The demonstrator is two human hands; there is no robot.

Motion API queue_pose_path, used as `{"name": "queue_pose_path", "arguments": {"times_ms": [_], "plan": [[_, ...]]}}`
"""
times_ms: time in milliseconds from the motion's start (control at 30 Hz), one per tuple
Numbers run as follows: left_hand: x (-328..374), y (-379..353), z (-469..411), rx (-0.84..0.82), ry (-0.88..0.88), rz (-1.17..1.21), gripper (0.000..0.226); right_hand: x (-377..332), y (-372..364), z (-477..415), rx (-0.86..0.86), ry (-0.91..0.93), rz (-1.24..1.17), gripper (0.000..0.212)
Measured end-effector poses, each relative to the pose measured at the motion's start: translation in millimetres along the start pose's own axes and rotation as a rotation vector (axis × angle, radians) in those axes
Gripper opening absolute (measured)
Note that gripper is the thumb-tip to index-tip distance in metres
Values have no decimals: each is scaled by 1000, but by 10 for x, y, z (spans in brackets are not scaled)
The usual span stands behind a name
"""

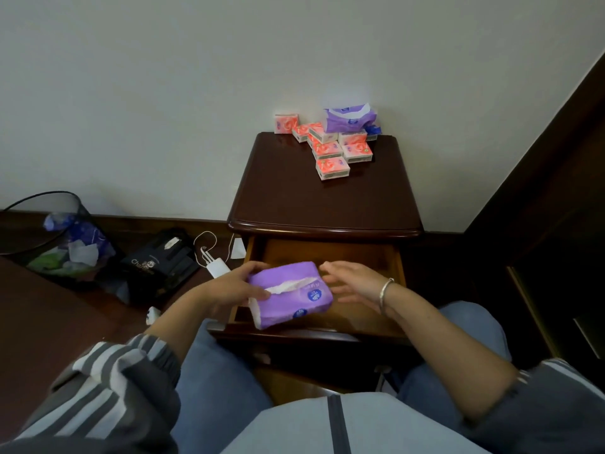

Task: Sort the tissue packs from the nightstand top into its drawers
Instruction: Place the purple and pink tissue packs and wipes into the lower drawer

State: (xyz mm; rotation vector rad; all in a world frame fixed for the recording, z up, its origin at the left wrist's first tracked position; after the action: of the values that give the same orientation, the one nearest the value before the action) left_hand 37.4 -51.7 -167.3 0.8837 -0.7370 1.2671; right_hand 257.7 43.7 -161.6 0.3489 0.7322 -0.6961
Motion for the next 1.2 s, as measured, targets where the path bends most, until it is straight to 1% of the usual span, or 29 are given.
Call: {"name": "queue_pose_path", "arguments": {"times_ms": [67, 100, 133, 167, 200, 233, 267, 333, 367, 433, 467, 500, 533, 600, 667, 733, 767, 833, 900, 967, 1000, 1067, 1133, 1200], "plan": [[12, 30, -88, 177, -95, -427, 67, 24, -128, -65, 54, 18, 50, 35], [5, -3, -116, 220, -143, -674, 65, 68, -159, -106, 108, 26, 127, 39], [-31, -80, -134, 211, -190, -898, 60, 138, -189, -153, 145, 26, 248, 43], [-104, -184, -145, 149, -222, -1067, 51, 231, -235, -193, 144, 14, 361, 45], [-209, -291, -147, 50, -221, -1184, 41, 344, -280, -231, 119, -20, 426, 46], [-306, -373, -135, -38, -199, -1252, 33, 446, -313, -271, 103, -50, 437, 46], [-369, -410, -114, -78, -182, -1270, 31, 513, -314, -304, 133, -57, 419, 45], [-389, -376, -75, -60, -173, -1206, 33, 530, -271, -342, 255, -26, 382, 41], [-380, -346, -58, -59, -168, -1161, 35, 515, -279, -359, 260, -22, 372, 39], [-383, -296, -35, -87, -153, -1090, 37, 500, -391, -373, 122, -63, 324, 40], [-382, -283, -22, -102, -150, -1065, 36, 501, -459, -371, 53, -94, 315, 44], [-376, -274, -11, -120, -149, -1040, 36, 500, -500, -369, 22, -117, 334, 50], [-369, -262, 0, -137, -145, -1013, 36, 496, -512, -369, 24, -122, 373, 54], [-340, -196, 21, -139, -143, -962, 39, 499, -491, -375, 54, -96, 443, 56], [-268, -102, 23, -120, -172, -903, 41, 455, -410, -355, 106, -46, 460, 49], [-147, 6, -3, -100, -220, -853, 38, 322, -272, -303, 165, 26, 416, 39], [-65, 66, -23, -79, -244, -844, 36, 218, -173, -271, 198, 78, 394, 35], [133, 219, -91, -13, -296, -795, 33, -59, 113, -217, 311, 190, 444, 28], [367, 388, -196, 64, -359, -743, 31, -391, 469, -172, 480, 292, 490, 24], [625, 550, -347, 155, -436, -740, 29, -697, 848, -219, 659, 364, 505, 26], [754, 629, -446, 216, -469, -741, 30, -829, 1040, -292, 742, 367, 527, 30], [999, 771, -674, 349, -507, -768, 36, -1038, 1383, -530, 859, 289, 590, 43], [1209, 882, -940, 464, -515, -815, 42, -1209, 1644, -821, 908, 188, 660, 57], [1394, 970, -1253, 551, -511, -874, 46, -1331, 1819, -1114, 931, 82, 692, 66]]}}
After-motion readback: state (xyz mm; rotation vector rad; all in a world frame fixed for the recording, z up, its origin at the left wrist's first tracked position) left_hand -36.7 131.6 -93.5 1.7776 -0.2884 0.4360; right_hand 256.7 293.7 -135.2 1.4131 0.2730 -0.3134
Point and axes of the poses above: each hand's wrist, its own z-axis away from the middle knuckle, its own y-axis out of the back of the hand, x = y × z, the point moved 4 cm from there along -z, towards the middle knuckle, and after that the axes turned 10 degrees about -y, right-handed, at the moved point
